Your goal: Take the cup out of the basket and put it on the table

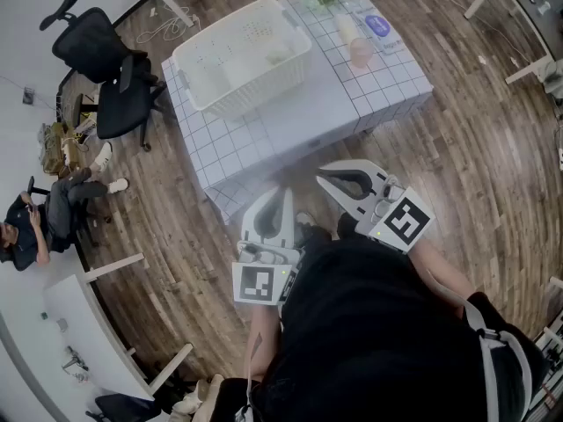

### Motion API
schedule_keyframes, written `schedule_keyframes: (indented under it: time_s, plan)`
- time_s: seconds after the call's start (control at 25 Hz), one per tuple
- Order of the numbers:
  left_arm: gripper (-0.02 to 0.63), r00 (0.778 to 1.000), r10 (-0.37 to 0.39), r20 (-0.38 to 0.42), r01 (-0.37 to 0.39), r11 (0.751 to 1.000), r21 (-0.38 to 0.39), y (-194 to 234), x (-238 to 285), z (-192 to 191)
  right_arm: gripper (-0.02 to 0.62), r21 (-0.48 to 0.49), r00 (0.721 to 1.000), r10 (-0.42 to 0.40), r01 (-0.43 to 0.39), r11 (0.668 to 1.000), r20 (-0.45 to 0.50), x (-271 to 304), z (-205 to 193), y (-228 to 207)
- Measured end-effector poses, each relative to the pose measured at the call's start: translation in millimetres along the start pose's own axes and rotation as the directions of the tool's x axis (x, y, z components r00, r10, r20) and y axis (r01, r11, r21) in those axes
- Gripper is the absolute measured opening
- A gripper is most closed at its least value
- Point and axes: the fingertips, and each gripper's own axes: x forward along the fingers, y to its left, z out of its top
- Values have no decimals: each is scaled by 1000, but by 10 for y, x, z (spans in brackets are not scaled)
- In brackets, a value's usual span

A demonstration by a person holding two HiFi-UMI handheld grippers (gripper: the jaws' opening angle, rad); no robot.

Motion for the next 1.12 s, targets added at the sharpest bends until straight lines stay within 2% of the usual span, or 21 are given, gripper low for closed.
schedule_keyframes:
  time_s: [0.24,0.56,0.68,1.12]
  plan:
    - [9,1000,-2,4,2,1000,3,15,-22,13,12,2,1000,-4,4,1000,-6,13,15,24]
    - [9,1000,-2,5,2,1000,0,68,-48,8,14,52,1000,-11,11,999,6,26,23,25]
    - [9,1000,-1,4,1,1000,-3,115,-87,6,14,30,999,-32,32,999,9,74,26,38]
    - [9,999,-31,8,31,999,8,365,-299,22,14,55,996,-87,89,995,-35,271,-55,228]
